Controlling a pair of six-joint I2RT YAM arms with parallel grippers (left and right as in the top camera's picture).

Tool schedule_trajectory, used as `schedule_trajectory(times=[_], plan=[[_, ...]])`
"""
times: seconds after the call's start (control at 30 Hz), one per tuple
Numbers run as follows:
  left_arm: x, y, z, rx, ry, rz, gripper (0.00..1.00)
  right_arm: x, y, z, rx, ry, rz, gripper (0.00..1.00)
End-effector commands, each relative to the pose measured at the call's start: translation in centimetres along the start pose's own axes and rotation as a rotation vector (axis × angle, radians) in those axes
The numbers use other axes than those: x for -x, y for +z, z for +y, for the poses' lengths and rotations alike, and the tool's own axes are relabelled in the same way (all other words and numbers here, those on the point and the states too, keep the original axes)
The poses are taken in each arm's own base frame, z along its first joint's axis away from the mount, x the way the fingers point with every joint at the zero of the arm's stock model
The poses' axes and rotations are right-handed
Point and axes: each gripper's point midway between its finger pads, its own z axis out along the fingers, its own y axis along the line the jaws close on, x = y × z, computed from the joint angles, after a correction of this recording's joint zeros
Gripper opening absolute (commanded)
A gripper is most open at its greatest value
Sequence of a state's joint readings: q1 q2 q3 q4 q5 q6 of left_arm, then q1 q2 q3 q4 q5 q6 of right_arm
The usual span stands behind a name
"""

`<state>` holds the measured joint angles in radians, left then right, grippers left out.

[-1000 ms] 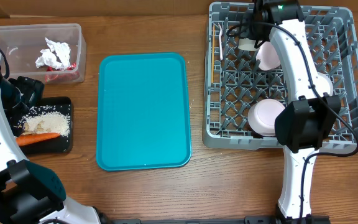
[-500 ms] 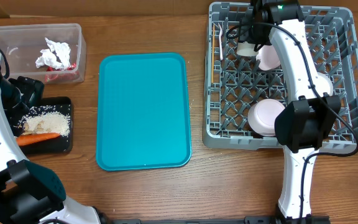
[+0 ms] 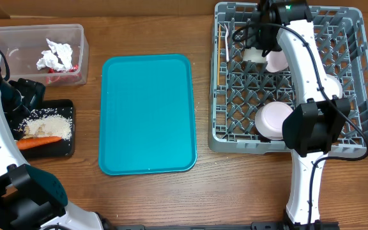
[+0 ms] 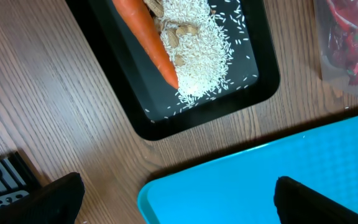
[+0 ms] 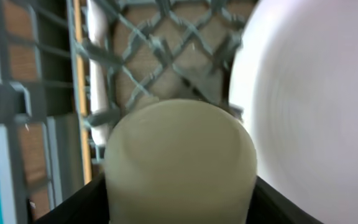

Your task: Sort waste into correct bins and load items into the dishwasher rack

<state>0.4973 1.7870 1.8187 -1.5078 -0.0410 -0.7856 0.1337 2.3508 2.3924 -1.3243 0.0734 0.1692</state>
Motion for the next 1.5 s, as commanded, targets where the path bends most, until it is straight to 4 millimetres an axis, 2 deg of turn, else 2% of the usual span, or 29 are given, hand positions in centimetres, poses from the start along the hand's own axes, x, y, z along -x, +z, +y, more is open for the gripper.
schedule_trajectory(times=[0.0, 0.17, 0.27, 0.37, 0.57, 0.73, 0.87, 0.97, 1.07, 1.17, 1.33, 1.47], plan=[[-0.3, 0.6, -0.1, 0.016, 0.007, 0.013, 1.0, -1.5, 0.8, 0.4, 0.003, 0.004, 0.064, 0.64], [-0.3, 0.6, -0.1, 0.016, 0.007, 0.013, 1.0, -3.1, -0.6, 1.6, 0.084, 0.007, 0.14, 0.74], [-0.3, 0.6, -0.2, 0.016, 0.007, 0.013, 1.0, -3.4, -2.9, 2.2, 0.129, 0.01, 0.148, 0.83], [-0.3, 0.6, -0.2, 0.016, 0.007, 0.013, 1.0, -3.7, -6.2, 2.3, 0.154, 0.019, 0.14, 1.0], [-0.3, 0.6, -0.2, 0.016, 0.007, 0.013, 1.0, -3.6, -14.0, 2.4, 0.213, 0.044, 0.03, 1.0], [-0.3, 0.6, -0.1, 0.016, 0.007, 0.013, 1.0, -4.0, -21.3, 2.2, 0.274, 0.046, -0.116, 1.0], [-0.3, 0.6, -0.2, 0.016, 0.007, 0.013, 1.0, -5.9, -26.4, 2.0, 0.312, 0.032, -0.199, 1.0], [-0.3, 0.6, -0.2, 0.016, 0.008, 0.013, 1.0, -9.0, -28.8, 1.8, 0.323, 0.015, -0.208, 1.0], [-0.3, 0.6, -0.2, 0.016, 0.008, 0.013, 1.0, -13.0, -29.7, 1.3, 0.325, 0.007, -0.171, 1.0], [-0.3, 0.6, -0.2, 0.016, 0.007, 0.013, 1.0, -16.2, -29.6, 0.5, 0.316, 0.021, -0.133, 1.0], [-0.3, 0.6, -0.1, 0.016, 0.007, 0.013, 1.0, -20.8, -27.2, -0.9, 0.277, 0.05, -0.041, 1.0], [-0.3, 0.6, -0.1, 0.016, 0.007, 0.013, 1.0, -24.0, -24.5, -1.6, 0.252, 0.124, 0.05, 1.0]])
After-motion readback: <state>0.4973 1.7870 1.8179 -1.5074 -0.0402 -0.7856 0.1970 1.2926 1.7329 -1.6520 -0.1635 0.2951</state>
